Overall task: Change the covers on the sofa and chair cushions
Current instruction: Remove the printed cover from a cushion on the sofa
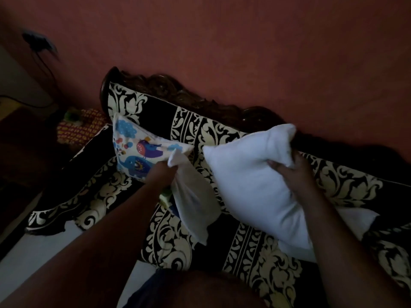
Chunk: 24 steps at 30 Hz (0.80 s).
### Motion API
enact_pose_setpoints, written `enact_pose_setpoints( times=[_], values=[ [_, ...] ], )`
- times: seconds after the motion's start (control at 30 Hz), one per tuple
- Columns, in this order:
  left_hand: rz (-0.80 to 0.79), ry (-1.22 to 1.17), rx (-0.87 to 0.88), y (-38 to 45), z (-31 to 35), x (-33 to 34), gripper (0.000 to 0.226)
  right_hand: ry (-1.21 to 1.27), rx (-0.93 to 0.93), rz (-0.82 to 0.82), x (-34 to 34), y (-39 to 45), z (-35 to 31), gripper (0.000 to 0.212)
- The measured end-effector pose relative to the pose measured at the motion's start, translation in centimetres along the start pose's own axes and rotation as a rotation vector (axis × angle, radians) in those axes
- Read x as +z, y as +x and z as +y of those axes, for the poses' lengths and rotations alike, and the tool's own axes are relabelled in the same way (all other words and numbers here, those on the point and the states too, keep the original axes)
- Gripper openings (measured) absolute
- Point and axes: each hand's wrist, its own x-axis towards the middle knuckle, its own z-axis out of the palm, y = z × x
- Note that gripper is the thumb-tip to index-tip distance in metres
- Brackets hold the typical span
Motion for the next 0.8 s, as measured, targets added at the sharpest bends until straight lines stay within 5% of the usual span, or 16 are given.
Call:
enact_pose_setpoints(
  times=[0.33, 0.53, 0.73, 0.8],
  values=[
    [-0.053, 0.230, 0.099, -2.0, -2.3, 2.4, 0.051, -0.769, 0.142, -0.371, 7.7, 1.6, 11.3, 0.051],
    [-0.037, 0.171, 0.070, -4.2, -4.0, 2.6, 0.058, -0.772, 0.250, -0.358, 9.6, 3.4, 16.6, 0.045],
    [-0.064, 0.115, 0.110, -5.6, -2.2, 4.0, 0.034, -0.583, 0.289, -0.262, 9.8, 4.8, 17.0, 0.013],
    [-0.072, 0.082, 0.119, -5.8, -1.2, 4.6, 0.033, -0.563, 0.198, -0.322, 10.2, 3.6, 16.0, 0.017]
  ],
)
